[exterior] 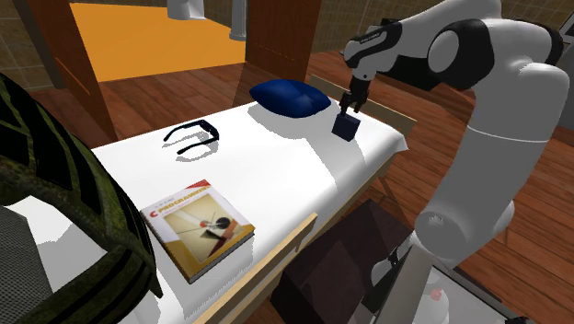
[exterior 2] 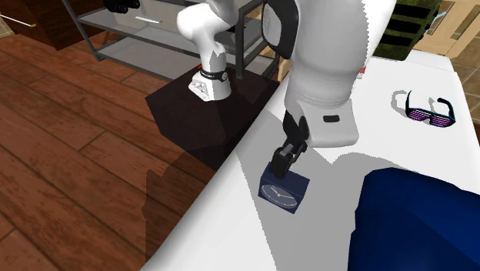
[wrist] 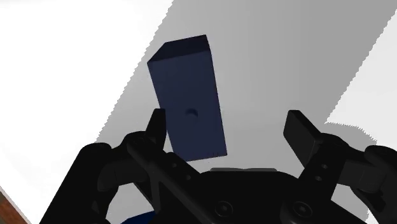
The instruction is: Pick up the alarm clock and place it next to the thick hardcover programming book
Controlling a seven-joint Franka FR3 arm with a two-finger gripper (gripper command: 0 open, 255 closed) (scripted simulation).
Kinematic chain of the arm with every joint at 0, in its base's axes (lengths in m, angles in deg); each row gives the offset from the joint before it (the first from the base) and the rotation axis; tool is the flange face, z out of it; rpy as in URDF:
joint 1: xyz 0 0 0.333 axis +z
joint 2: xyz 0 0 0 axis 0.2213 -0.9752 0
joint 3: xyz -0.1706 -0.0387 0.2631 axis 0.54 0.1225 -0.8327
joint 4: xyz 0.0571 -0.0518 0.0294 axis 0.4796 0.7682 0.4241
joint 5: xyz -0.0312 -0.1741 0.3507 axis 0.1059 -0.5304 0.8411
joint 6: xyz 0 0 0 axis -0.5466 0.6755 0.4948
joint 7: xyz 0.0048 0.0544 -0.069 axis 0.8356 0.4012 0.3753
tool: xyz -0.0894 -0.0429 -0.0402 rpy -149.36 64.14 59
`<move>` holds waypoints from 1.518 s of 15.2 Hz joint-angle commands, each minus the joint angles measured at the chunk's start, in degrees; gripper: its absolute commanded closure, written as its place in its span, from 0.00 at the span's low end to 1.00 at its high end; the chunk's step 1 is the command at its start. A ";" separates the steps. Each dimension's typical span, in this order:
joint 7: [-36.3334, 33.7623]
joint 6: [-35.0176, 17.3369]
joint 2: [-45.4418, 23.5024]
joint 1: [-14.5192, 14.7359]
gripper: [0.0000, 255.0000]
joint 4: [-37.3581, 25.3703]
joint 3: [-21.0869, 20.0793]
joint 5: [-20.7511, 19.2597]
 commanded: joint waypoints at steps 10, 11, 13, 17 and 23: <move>3.55 -3.98 -8.65 -2.66 0.00 -3.84 -0.92 3.88; 3.55 -3.98 -8.65 -2.66 0.00 -3.83 -0.92 3.88; 3.55 -3.98 -8.65 -2.66 0.00 -3.84 -0.92 3.88; 3.55 -3.97 -8.64 -2.66 0.00 -3.84 -0.92 3.88; 3.54 -3.96 -8.63 -2.65 1.00 -3.83 -0.92 3.87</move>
